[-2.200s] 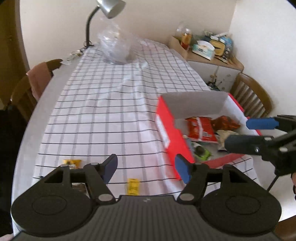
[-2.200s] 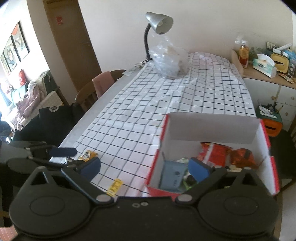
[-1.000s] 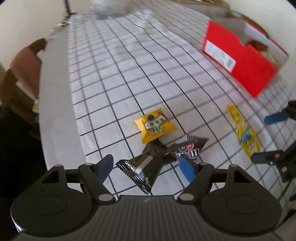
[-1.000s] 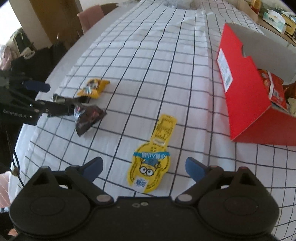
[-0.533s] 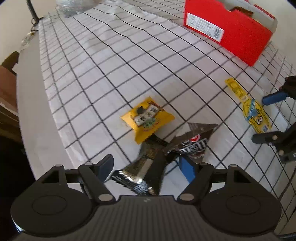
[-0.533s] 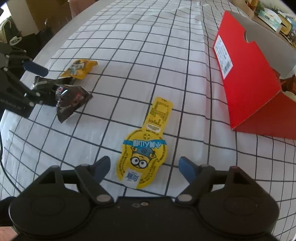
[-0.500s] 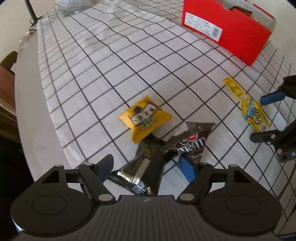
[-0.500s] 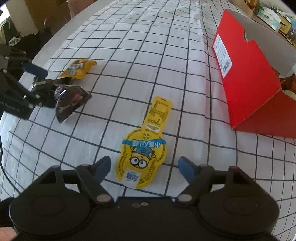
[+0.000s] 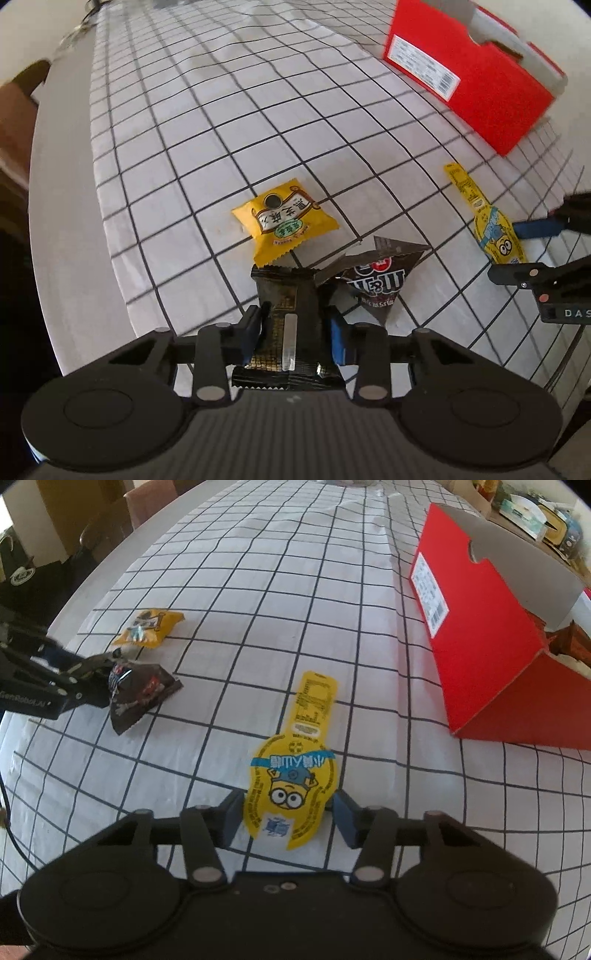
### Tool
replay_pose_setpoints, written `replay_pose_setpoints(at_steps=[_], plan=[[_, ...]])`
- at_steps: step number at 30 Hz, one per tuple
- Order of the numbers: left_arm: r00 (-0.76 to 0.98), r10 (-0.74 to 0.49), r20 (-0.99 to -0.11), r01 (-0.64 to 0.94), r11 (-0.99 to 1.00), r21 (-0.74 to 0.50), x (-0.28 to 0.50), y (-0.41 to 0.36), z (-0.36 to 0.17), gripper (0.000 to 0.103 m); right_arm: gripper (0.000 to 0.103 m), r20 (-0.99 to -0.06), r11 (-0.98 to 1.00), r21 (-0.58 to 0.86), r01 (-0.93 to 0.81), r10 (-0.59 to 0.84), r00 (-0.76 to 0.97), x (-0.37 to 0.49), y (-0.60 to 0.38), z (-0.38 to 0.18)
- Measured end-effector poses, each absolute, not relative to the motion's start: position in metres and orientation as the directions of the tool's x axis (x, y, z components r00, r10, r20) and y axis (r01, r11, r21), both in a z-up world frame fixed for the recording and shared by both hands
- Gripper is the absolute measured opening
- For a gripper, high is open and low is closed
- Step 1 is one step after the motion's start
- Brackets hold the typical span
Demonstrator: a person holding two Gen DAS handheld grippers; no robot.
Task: Organize snacks
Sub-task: 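Grasp the dark chocolate packet with the left tool while the right tool grasps the yellow minion packet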
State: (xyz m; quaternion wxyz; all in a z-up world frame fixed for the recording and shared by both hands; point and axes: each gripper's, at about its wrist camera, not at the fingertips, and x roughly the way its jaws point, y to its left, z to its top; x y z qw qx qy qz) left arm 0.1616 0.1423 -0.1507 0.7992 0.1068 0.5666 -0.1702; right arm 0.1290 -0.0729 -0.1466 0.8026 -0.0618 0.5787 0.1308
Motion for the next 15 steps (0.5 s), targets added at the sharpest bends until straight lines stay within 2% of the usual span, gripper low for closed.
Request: replay_pose_setpoints(at_steps=[15], plan=[[0.36, -0.136, -0.923, 0.108, 0.989, -0.104, 0.138, 0.163, -0.135, 0.034, 0.045, -0.931, 0.968, 0.082, -0.238, 0.16, 0.329, 0.12, -0.088, -0.126]])
